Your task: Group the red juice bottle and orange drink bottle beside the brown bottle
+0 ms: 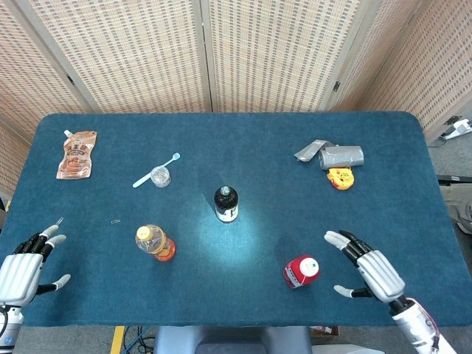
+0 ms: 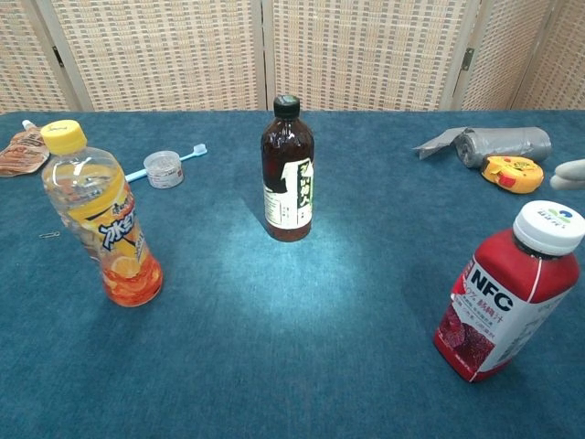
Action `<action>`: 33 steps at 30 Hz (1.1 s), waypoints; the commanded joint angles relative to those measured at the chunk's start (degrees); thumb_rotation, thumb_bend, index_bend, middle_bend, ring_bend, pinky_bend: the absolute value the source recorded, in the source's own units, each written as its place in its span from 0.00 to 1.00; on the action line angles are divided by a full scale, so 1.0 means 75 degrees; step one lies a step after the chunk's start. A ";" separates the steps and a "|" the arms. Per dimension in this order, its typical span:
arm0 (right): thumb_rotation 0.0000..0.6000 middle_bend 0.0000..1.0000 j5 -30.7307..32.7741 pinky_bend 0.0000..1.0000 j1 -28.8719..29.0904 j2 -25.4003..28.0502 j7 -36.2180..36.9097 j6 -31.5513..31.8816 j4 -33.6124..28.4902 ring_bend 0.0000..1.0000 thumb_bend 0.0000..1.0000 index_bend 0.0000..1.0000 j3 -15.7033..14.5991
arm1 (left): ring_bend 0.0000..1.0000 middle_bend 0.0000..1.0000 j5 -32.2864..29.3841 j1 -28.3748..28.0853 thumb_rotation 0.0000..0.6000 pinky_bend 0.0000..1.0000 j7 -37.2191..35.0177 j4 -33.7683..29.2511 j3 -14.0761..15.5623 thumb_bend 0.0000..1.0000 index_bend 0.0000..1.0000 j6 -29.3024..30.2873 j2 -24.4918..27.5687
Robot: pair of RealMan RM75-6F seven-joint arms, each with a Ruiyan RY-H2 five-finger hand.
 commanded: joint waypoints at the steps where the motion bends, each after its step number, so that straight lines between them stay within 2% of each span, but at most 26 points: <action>1: 1.00 0.12 -0.0037 0.20 0.0158 -0.0256 0.0069 -0.0123 0.0119 0.05 0.11 0.13 -0.0008 | 0.15 0.15 -0.0011 0.0006 1.00 0.25 -0.0034 -0.0018 -0.0011 0.05 0.25 0.0012 0.0018; 12: 1.00 0.14 0.0169 0.21 0.0647 -0.1003 0.0522 -0.0539 0.0459 0.07 0.11 0.13 0.0127 | 0.17 0.17 -0.0120 0.0017 1.00 0.26 -0.0077 -0.0109 -0.0028 0.05 0.25 -0.0038 0.0132; 21: 1.00 0.21 0.0211 0.30 0.0953 -0.1440 0.1054 -0.0797 0.0787 0.16 0.15 0.15 -0.0013 | 0.18 0.18 -0.0164 0.0056 1.00 0.27 -0.0025 -0.0196 0.0020 0.05 0.25 -0.0071 0.0217; 24: 1.00 0.30 0.0267 0.39 0.0969 -0.1583 0.1074 -0.0763 0.0902 0.25 0.16 0.22 -0.0015 | 0.18 0.18 -0.0191 0.0080 1.00 0.27 -0.0031 -0.0213 0.0028 0.05 0.25 -0.0065 0.0248; 29: 1.00 0.51 0.0366 0.60 0.0963 -0.1813 0.1014 -0.0616 0.1102 0.47 0.18 0.42 0.0039 | 0.18 0.19 -0.0232 0.0080 1.00 0.28 -0.0042 -0.0220 0.0026 0.05 0.25 -0.0101 0.0271; 33: 1.00 0.58 0.0436 0.67 0.0956 -0.1925 0.0968 -0.0504 0.1219 0.55 0.20 0.50 0.0080 | 0.18 0.19 -0.0230 0.0077 1.00 0.28 -0.0045 -0.0218 0.0028 0.05 0.25 -0.0113 0.0272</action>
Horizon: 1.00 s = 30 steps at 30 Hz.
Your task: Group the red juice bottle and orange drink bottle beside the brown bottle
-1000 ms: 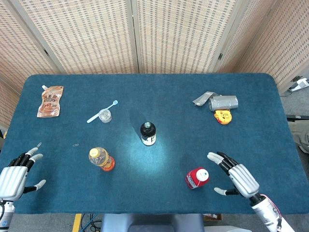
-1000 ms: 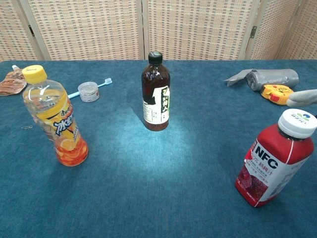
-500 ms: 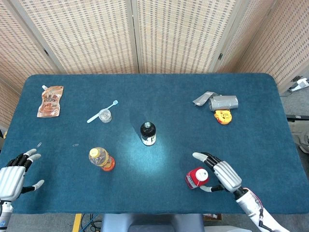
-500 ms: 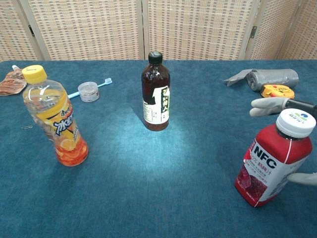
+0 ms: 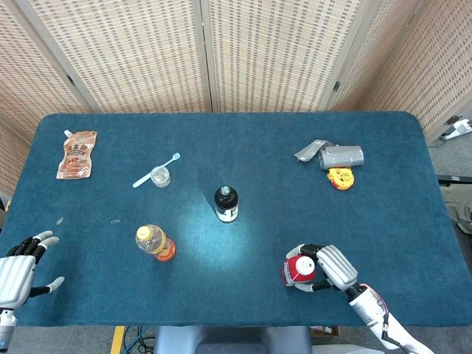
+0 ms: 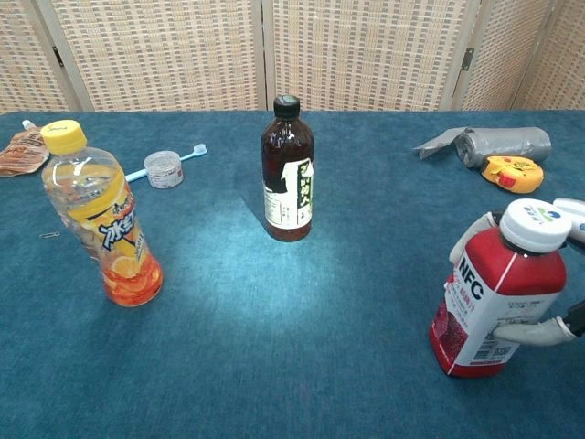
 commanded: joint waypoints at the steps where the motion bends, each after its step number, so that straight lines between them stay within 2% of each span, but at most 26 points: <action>1: 1.00 0.59 0.0050 0.68 -0.0008 -0.0065 -0.0028 0.0101 0.0071 0.56 0.20 0.51 0.0047 | 0.18 0.19 -0.0004 -0.0003 1.00 0.29 0.0002 0.0004 -0.0001 0.05 0.25 -0.0009 -0.0002; 8: 1.00 0.60 0.0235 0.68 0.0093 -0.0110 -0.0061 0.0345 0.0100 0.57 0.23 0.52 0.0368 | 0.19 0.19 -0.0040 -0.0014 1.00 0.29 -0.0010 0.0027 -0.0012 0.05 0.25 -0.0046 -0.0011; 14: 1.00 0.60 0.0569 0.68 0.0350 -0.0136 -0.0110 0.0349 0.0095 0.57 0.25 0.52 0.0872 | 0.19 0.20 -0.0077 -0.0018 1.00 0.30 -0.0020 0.0034 -0.0030 0.05 0.25 -0.0059 -0.0007; 23: 1.00 0.60 0.1384 0.68 0.0799 -0.0327 0.0002 -0.0016 0.0536 0.57 0.26 0.52 0.1650 | 0.19 0.20 -0.0137 -0.0024 1.00 0.30 -0.0040 0.0064 -0.0060 0.05 0.25 -0.0079 0.0004; 30: 1.00 0.60 0.1874 0.68 0.1202 -0.0629 0.0067 -0.0474 0.1077 0.57 0.26 0.52 0.2041 | 0.19 0.20 -0.0172 -0.0029 1.00 0.30 -0.0066 0.0067 -0.0073 0.06 0.25 -0.0100 0.0014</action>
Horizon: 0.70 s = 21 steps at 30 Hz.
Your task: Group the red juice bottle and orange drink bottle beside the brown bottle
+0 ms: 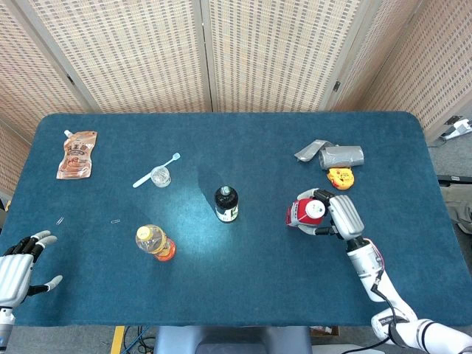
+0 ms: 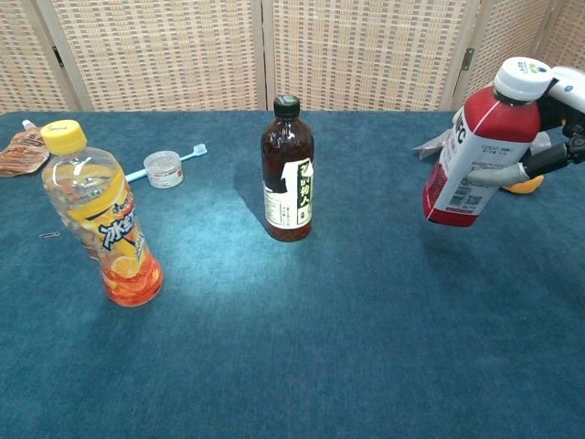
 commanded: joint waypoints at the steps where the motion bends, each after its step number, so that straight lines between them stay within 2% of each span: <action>1: 1.00 0.60 0.0191 0.68 0.0218 -0.0182 0.0023 -0.0232 0.0265 0.57 0.26 0.52 0.0159 | 0.19 0.20 -0.0017 -0.0002 1.00 0.30 -0.0010 0.0006 -0.0005 0.06 0.25 -0.0011 0.0004; 9: 1.00 0.60 0.0531 0.68 0.0662 -0.0697 0.0267 -0.0651 0.1074 0.57 0.26 0.52 0.0414 | 0.19 0.20 -0.0097 -0.0012 1.00 0.30 -0.0053 0.0097 -0.0061 0.05 0.26 -0.0015 0.0036; 21: 1.00 0.60 0.0595 0.68 0.1231 -0.1438 0.0966 -0.1058 0.2255 0.57 0.27 0.52 0.0453 | 0.19 0.21 -0.0273 0.0040 1.00 0.32 -0.0230 0.0192 -0.0129 0.06 0.26 0.0001 0.0159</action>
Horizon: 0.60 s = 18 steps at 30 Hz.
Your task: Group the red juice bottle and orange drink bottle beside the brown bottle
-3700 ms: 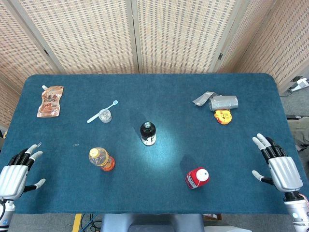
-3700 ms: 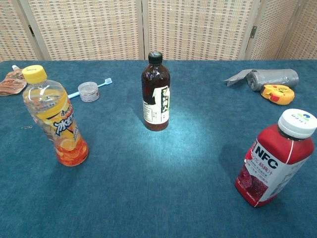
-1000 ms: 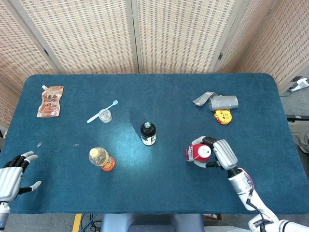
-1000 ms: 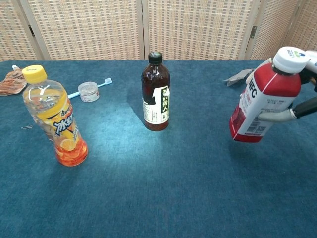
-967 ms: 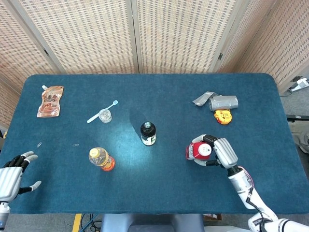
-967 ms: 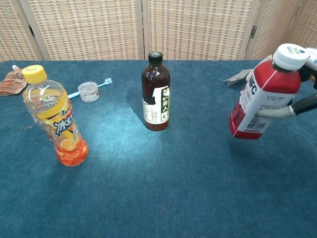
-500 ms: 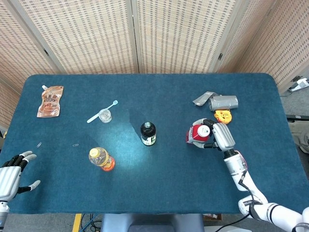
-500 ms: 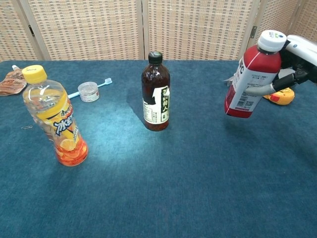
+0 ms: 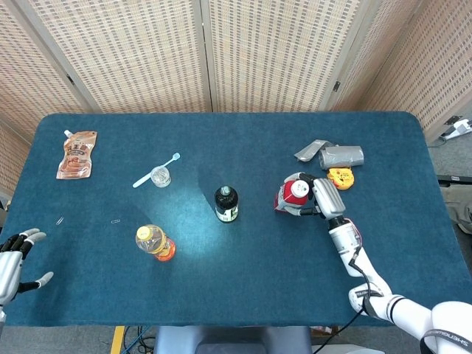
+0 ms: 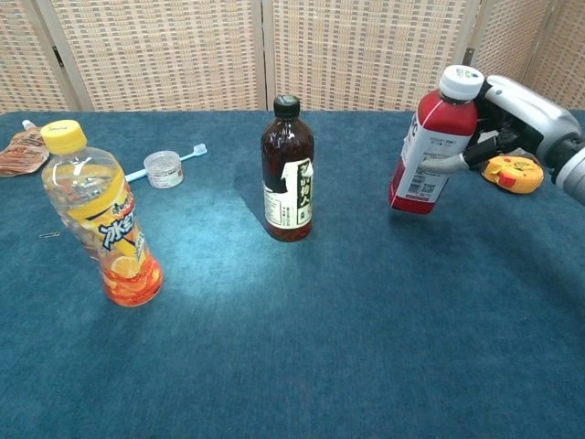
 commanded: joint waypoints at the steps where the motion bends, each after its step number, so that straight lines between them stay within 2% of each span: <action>1: 1.00 0.60 0.0028 0.68 0.0167 -0.0225 0.0173 -0.0121 0.0300 0.57 0.26 0.52 0.0016 | 0.19 0.21 -0.0029 0.0019 1.00 0.32 -0.0032 0.0013 0.0009 0.05 0.26 -0.0010 0.0034; 8: 1.00 0.60 0.0022 0.68 0.0482 -0.0659 0.0488 -0.0352 0.0989 0.57 0.26 0.52 -0.0028 | 0.20 0.22 -0.0094 0.0078 1.00 0.32 -0.0072 0.0014 -0.0017 0.05 0.26 0.0057 0.0120; 18: 1.00 0.60 0.0022 0.68 0.0740 -0.0979 0.0822 -0.0346 0.1541 0.57 0.27 0.52 -0.0017 | 0.20 0.22 -0.0161 0.0074 1.00 0.32 -0.0117 0.0036 -0.0010 0.05 0.26 -0.0043 0.0133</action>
